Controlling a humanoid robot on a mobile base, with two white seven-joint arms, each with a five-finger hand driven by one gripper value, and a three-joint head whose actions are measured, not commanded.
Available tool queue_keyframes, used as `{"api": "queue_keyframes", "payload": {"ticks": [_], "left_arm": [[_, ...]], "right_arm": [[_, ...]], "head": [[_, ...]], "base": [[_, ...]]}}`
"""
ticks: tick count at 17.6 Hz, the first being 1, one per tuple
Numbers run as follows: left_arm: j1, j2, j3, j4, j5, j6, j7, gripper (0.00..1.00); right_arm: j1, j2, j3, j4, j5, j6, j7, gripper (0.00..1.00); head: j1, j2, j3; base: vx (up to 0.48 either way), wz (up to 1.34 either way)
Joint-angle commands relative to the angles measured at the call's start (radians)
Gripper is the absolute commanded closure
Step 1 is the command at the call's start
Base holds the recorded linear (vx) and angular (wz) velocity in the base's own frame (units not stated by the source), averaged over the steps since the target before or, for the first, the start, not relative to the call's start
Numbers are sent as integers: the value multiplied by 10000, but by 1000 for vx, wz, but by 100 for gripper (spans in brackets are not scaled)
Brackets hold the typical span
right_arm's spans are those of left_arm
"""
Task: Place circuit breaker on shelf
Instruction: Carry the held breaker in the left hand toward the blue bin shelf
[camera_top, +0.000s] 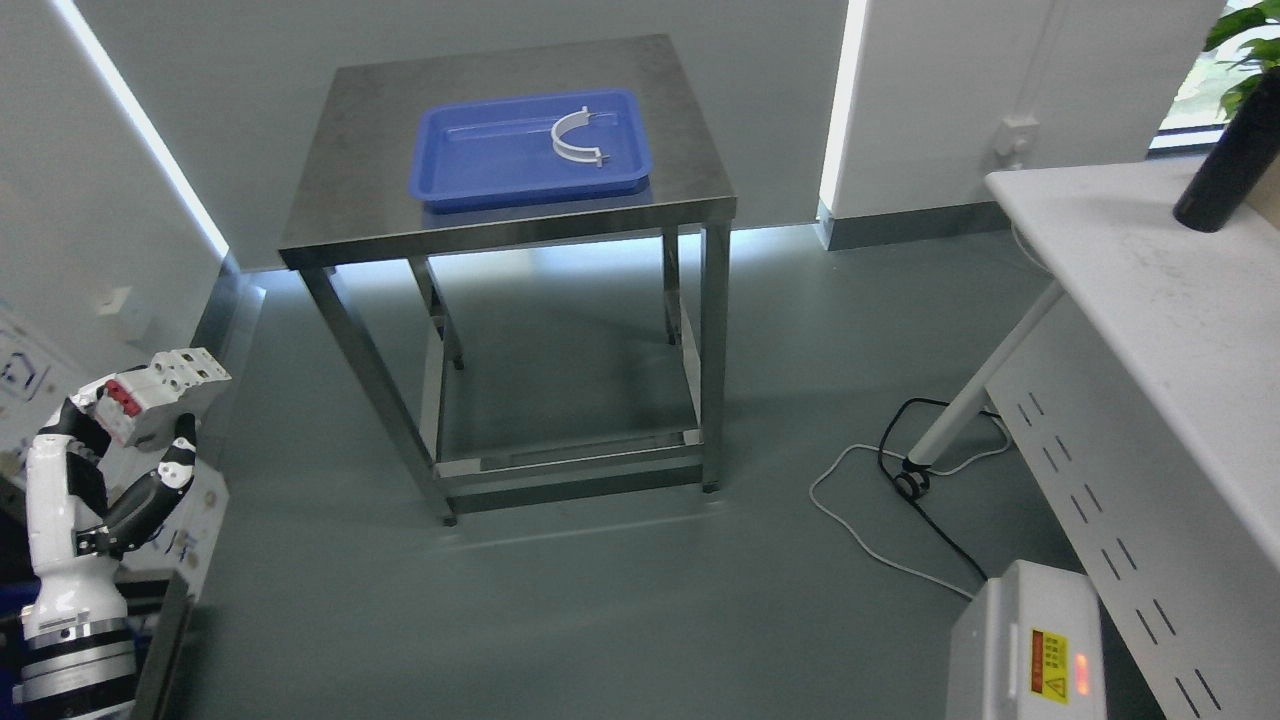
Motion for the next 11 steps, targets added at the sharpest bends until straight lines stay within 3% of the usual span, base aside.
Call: {"api": "queue_keyframes", "payload": {"ticks": [1, 7, 11], "left_arm": [[45, 68, 325, -634, 30, 39, -6, 91], [-16, 68, 218, -849, 45, 24, -22, 91], [-951, 68, -318, -849, 30, 131, -159, 90]], "right_arm": [[-10, -175, 199, -2, 0, 552, 5, 0], [-10, -175, 199, -2, 0, 552, 5, 0], [-10, -175, 199, -2, 0, 552, 5, 0]], "head": [[0, 0, 0], [0, 0, 0], [0, 0, 0]], "base": [[-390, 484], [-243, 1083], [-150, 1506]]}}
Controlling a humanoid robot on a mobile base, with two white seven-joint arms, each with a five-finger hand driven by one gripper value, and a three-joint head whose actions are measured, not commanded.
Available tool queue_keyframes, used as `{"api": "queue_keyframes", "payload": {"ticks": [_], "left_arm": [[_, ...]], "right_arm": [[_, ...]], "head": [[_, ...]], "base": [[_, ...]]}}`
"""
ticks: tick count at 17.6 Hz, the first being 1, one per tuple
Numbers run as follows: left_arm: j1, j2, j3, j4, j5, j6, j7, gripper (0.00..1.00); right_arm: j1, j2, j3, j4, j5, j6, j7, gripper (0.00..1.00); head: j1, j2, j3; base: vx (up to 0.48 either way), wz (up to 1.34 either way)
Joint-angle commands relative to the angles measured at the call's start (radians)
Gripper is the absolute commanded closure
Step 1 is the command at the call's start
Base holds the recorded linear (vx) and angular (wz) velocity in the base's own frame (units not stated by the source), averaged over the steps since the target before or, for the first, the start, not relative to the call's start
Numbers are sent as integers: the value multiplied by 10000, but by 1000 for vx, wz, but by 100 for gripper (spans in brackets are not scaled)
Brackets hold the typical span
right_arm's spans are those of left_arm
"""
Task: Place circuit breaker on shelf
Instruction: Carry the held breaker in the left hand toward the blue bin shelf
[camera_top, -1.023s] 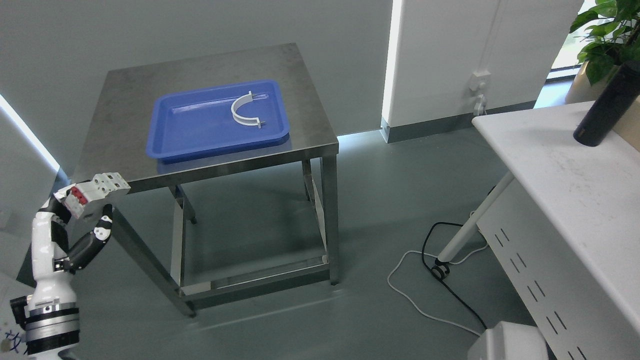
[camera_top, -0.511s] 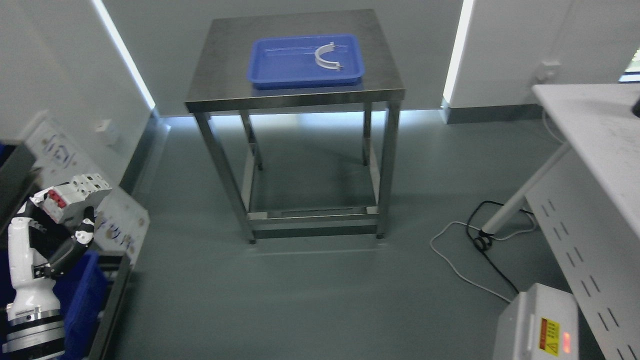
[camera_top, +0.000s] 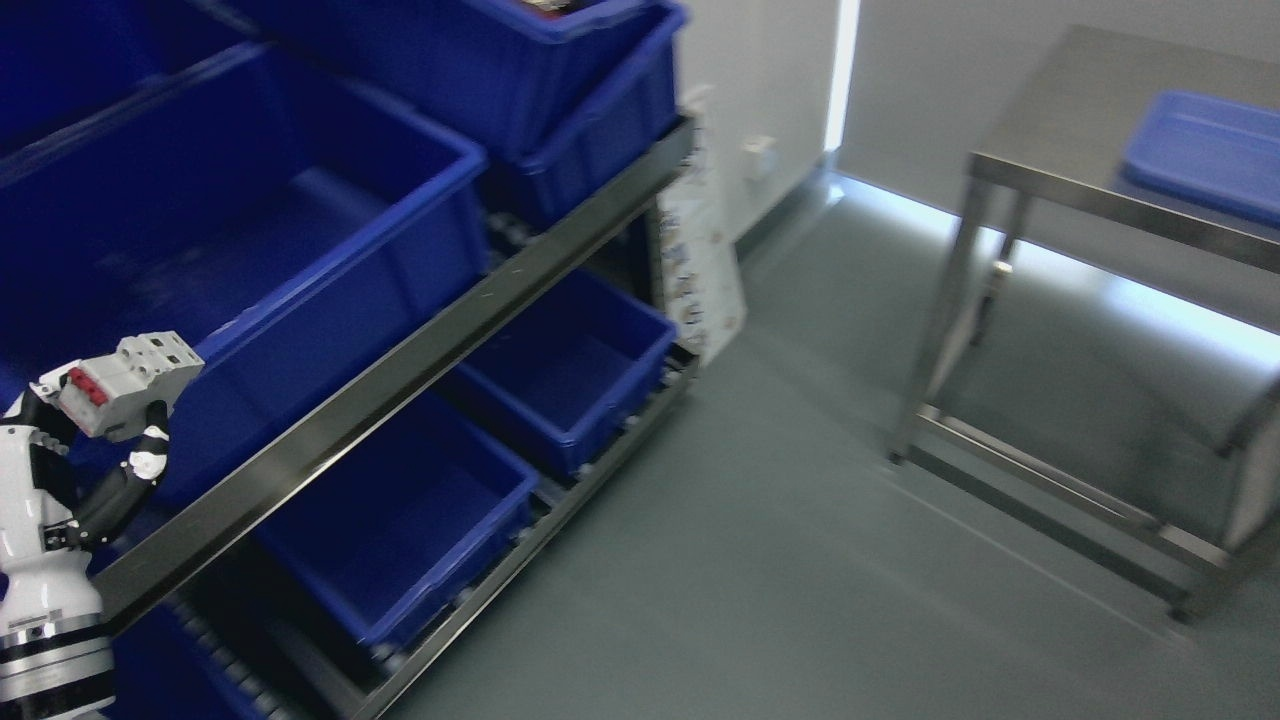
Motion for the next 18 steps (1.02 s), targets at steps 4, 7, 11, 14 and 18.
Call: {"api": "queue_keyframes", "payload": {"ticks": [4, 7, 11, 14, 18], "left_arm": [[-1477, 142, -735, -274, -106, 1406, -202, 90], [-2427, 181, -1055, -76, -902, 3016, -278, 90], [-3884, 1437, -2205, 1623, -1715, 3664, -493, 90], [-5051, 2358, -3140, 3294, -2085, 3696, -493, 89], [-6263, 3356, -3923, 5488, -2438, 3696, -585, 89]], "right_arm": [[2, -175, 199, -1, 0, 551, 5, 0], [2, -175, 199, -1, 0, 551, 5, 0], [2, -175, 199, -1, 0, 551, 5, 0], [2, -175, 199, -1, 0, 551, 5, 0], [2, -175, 199, -1, 0, 551, 5, 0]], "head": [[0, -2, 0], [0, -2, 0], [0, -3, 0], [0, -4, 0], [0, -6, 0]], "base": [[-78, 1445], [9, 1031], [81, 621], [112, 353], [146, 247]]}}
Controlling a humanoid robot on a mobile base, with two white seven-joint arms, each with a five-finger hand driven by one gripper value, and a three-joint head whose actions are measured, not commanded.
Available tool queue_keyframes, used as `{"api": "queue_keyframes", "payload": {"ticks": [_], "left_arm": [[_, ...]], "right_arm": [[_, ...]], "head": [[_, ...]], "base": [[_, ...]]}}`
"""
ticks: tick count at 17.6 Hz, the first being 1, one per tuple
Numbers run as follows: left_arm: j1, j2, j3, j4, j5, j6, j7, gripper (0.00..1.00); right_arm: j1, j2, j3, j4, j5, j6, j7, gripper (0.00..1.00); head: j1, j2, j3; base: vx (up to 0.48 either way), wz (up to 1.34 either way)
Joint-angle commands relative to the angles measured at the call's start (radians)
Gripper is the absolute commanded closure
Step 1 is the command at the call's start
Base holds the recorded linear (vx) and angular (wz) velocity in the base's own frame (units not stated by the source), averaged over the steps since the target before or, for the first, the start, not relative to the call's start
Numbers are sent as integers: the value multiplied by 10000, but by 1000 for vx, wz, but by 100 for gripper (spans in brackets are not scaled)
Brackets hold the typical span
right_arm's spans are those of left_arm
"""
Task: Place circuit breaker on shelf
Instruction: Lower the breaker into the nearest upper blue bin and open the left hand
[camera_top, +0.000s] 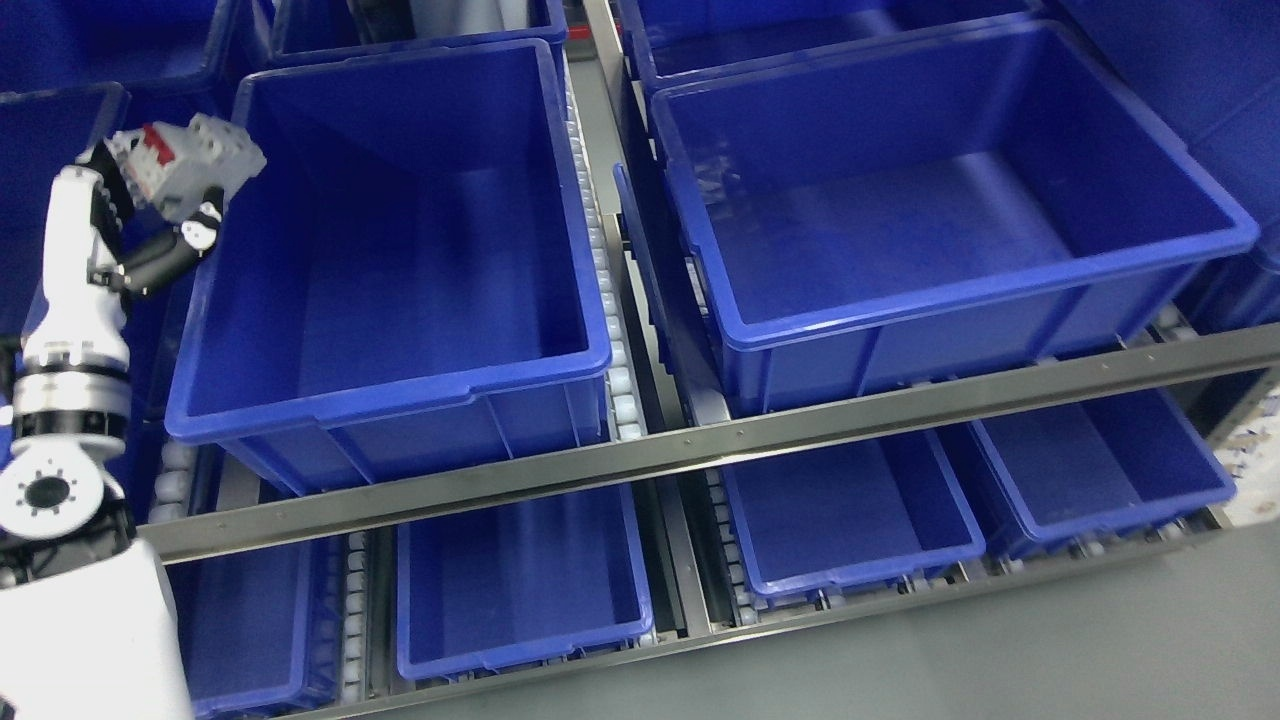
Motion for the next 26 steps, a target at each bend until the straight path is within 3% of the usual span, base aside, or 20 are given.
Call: {"api": "queue_keyframes", "payload": {"ticks": [1, 7, 9, 22, 24, 26], "left_arm": [[-1952, 2223, -2269, 4157, -570, 26, -174, 89], [-3273, 2363, -3512, 6784, -601, -4, -281, 88], [-3244, 2455, -4172, 6955, -616, 11, -602, 87], [-3596, 2363, -5172, 8135, -1506, 42, -1264, 85], [-3611, 2363, -5172, 8136, -1506, 42, -1249, 83], [-3764, 2363, -5157, 8136, -1506, 27, -1157, 74]], "right_arm": [[1, -175, 199, 0, 0, 551, 5, 0], [1, -175, 199, 0, 0, 551, 5, 0], [1, -175, 199, 0, 0, 551, 5, 0], [1, -175, 199, 0, 0, 551, 5, 0], [1, -175, 199, 0, 0, 551, 5, 0], [1, -175, 199, 0, 0, 551, 5, 0]], "head": [[0, 0, 0], [0, 0, 0], [0, 0, 0], [0, 0, 0], [0, 0, 0], [0, 0, 0]], "base": [[167, 201], [148, 63], [129, -1], [51, -10], [-13, -1], [0, 0]]}}
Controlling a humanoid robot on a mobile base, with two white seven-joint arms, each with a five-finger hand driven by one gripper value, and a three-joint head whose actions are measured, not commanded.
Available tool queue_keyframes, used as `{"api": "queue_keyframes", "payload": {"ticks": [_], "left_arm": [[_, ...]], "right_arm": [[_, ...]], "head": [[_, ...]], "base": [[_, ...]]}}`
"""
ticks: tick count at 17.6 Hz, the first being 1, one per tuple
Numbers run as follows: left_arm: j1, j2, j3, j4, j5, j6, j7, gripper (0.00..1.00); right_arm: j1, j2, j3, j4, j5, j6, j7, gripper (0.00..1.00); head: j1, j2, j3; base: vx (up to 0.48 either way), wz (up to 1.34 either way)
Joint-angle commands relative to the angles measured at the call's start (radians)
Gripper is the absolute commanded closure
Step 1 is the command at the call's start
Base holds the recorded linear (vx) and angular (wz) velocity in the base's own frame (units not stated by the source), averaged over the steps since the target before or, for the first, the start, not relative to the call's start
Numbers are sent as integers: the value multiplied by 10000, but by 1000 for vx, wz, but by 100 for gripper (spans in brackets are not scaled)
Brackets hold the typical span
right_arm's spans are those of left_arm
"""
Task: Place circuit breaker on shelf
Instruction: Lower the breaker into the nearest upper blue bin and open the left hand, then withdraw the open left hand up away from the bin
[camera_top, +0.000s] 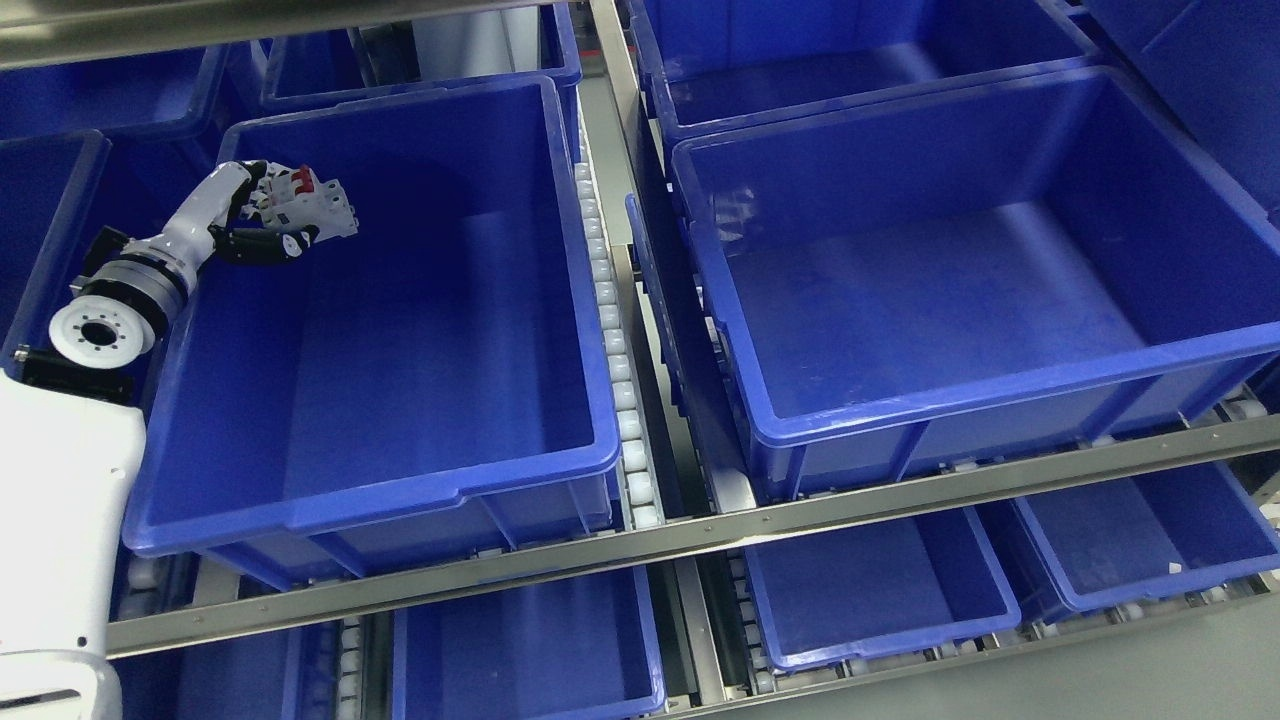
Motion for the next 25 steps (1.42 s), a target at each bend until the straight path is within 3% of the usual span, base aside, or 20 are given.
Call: {"api": "queue_keyframes", "payload": {"ticks": [1, 4, 6, 8, 14, 19, 22, 25], "left_arm": [[-254, 127, -763, 1029, -79, 78, -50, 71], [-300, 173, -763, 1029, -95, 93, 133, 59], [-377, 173, -763, 1029, -79, 93, 302, 41], [-652, 158, -717, 1029, -79, 93, 318, 33], [-1159, 66, -625, 999, -64, 93, 348, 22], [-1572, 50, -320, 937, -49, 93, 1114, 11], [-1956, -224, 1055, 708, 119, 93, 1788, 1], [-1881, -1846, 4777, -255, 1144, 77, 2617, 1]], "right_arm": [[-3, -175, 199, -1, 0, 552, 5, 0], [-3, -175, 199, -1, 0, 552, 5, 0], [-3, -175, 199, -1, 0, 552, 5, 0], [-3, -175, 199, -1, 0, 552, 5, 0], [-3, -175, 199, -1, 0, 552, 5, 0], [-3, -175, 199, -1, 0, 552, 5, 0], [-3, -175, 199, -1, 0, 552, 5, 0], [-3, -175, 199, -1, 0, 552, 5, 0]], "head": [[0, 0, 0], [0, 0, 0], [0, 0, 0], [0, 0, 0], [0, 0, 0], [0, 0, 0], [0, 0, 0], [0, 0, 0]], "base": [[5, 53], [2, 18], [3, -88], [19, -86], [-12, -55], [-5, 26], [-43, 9], [-127, -33]]}}
